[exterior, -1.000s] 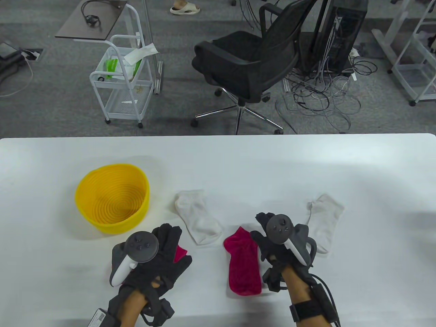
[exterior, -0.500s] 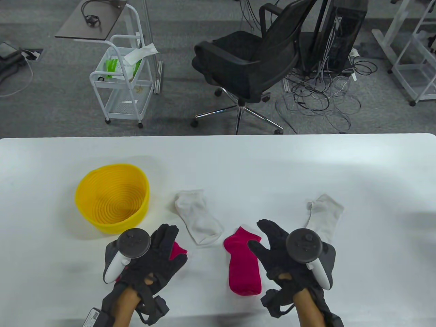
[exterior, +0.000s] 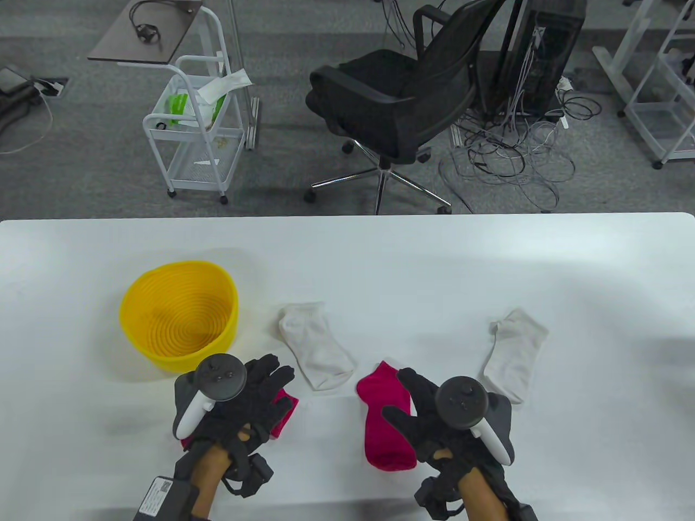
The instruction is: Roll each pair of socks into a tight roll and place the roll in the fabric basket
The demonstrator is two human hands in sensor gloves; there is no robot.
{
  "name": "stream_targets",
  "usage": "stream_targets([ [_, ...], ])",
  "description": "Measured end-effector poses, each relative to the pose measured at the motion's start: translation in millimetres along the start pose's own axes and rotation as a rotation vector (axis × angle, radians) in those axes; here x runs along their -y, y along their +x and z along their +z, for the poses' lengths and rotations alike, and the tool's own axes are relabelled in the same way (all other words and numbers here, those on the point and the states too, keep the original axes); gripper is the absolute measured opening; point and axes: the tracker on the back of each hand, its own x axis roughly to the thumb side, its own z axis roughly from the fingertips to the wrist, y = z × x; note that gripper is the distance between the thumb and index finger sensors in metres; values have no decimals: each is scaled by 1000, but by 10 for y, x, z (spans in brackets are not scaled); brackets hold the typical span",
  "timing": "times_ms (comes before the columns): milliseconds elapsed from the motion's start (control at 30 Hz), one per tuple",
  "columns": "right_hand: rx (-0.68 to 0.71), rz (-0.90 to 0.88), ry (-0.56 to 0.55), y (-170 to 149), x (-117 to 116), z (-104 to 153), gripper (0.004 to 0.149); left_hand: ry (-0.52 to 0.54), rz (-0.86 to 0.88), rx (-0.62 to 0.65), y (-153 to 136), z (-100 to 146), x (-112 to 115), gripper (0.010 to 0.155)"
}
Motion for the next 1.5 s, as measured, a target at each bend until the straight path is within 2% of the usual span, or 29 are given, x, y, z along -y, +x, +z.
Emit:
stream_targets([
  [67, -13, 5, -6, -15, 5, -28, 83, -32, -159, -11, 94, -107, 34, 56],
  [200, -16, 5, 9, -26, 9, -45, 83, -23, -334, -60, 166, -298, 95, 55],
  [300, -2, -6, 5, -11, 33, -33, 82, -46, -413, -106, 140, -442, 160, 54],
  [467, -1, 2, 9, 1, 42, -44, 82, -44, -516, -98, 108, -524, 258, 54],
  [533, -7, 1, 13, 4, 41, -53, 82, -2, -563, -86, 119, -524, 278, 52],
  [733, -6, 5, 7, 11, 40, -47, 82, 52, -566, -38, 103, -499, 307, 39],
  [900, -8, -5, 2, 1, 50, -47, 82, 67, -575, -26, 77, -487, 350, 40],
  [1067, -6, -42, -15, -30, 100, -35, 82, 28, -465, -52, 94, -468, 200, 40],
  [1200, -16, -47, -19, -56, 111, -44, 82, 40, -377, -28, 215, -293, -13, 40],
  [1400, -28, -52, -18, -73, 118, -50, 82, 157, -264, 70, 427, 92, -322, 39],
  [1500, -28, -54, -21, -76, 122, -45, 82, 208, -226, 104, 521, 249, -404, 40],
])
